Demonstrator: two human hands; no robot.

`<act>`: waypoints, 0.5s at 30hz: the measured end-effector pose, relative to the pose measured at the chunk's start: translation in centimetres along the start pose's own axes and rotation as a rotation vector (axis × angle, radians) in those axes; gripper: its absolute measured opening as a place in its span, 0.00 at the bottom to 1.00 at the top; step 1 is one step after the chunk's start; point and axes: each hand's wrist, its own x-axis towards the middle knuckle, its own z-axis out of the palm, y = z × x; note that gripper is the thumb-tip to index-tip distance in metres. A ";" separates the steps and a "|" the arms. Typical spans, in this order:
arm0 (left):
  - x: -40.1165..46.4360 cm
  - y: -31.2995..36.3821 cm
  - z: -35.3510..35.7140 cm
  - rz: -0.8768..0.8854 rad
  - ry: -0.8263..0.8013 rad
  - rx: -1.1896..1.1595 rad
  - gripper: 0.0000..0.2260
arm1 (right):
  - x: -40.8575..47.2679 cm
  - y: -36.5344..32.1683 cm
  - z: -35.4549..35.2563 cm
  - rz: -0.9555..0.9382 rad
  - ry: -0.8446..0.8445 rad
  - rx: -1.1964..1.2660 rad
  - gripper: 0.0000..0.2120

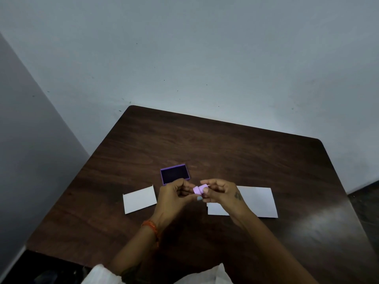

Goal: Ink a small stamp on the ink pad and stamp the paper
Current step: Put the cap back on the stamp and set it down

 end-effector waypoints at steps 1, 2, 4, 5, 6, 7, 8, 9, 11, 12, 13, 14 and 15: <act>0.0 0.0 0.0 -0.003 0.001 0.005 0.10 | 0.0 0.1 0.1 0.017 0.015 0.002 0.07; 0.1 -0.1 0.0 0.000 -0.002 0.010 0.10 | 0.1 0.2 0.2 0.035 0.024 0.009 0.05; 0.2 -0.2 -0.1 0.003 -0.004 0.008 0.10 | 0.1 0.2 0.2 0.053 0.015 0.018 0.08; 0.2 -0.3 -0.1 -0.001 0.001 0.003 0.10 | 0.1 0.2 0.2 0.051 0.008 0.006 0.11; 0.2 -0.4 -0.1 -0.006 0.007 0.000 0.10 | 0.1 0.2 0.2 0.045 0.003 -0.011 0.13; 0.3 -0.5 -0.1 -0.008 0.011 0.001 0.10 | 0.2 0.2 0.2 0.041 -0.002 -0.025 0.14; 0.3 -0.6 -0.1 -0.007 0.010 0.004 0.10 | 0.2 0.2 0.3 0.043 -0.006 -0.029 0.14; 0.3 -0.7 -0.1 -0.004 0.004 0.004 0.10 | 0.2 0.3 0.4 0.052 -0.005 -0.024 0.12; 0.4 -0.9 -0.2 -0.002 -0.012 -0.007 0.09 | 0.3 0.3 0.6 0.087 0.012 0.008 0.08; 0.5 -1.1 -0.2 -0.001 -0.018 -0.012 0.09 | 0.3 0.4 0.7 0.101 0.025 0.021 0.07; 0.5 -1.2 -0.2 0.002 -0.020 -0.015 0.09 | 0.4 0.4 0.7 0.110 0.032 0.030 0.07; 0.6 -1.3 -0.1 0.004 -0.018 -0.017 0.09 | 0.4 0.5 0.7 0.110 0.029 0.041 0.08; 0.7 -1.4 -0.1 0.006 -0.013 -0.019 0.08 | 0.5 0.4 0.8 0.108 0.015 0.055 0.09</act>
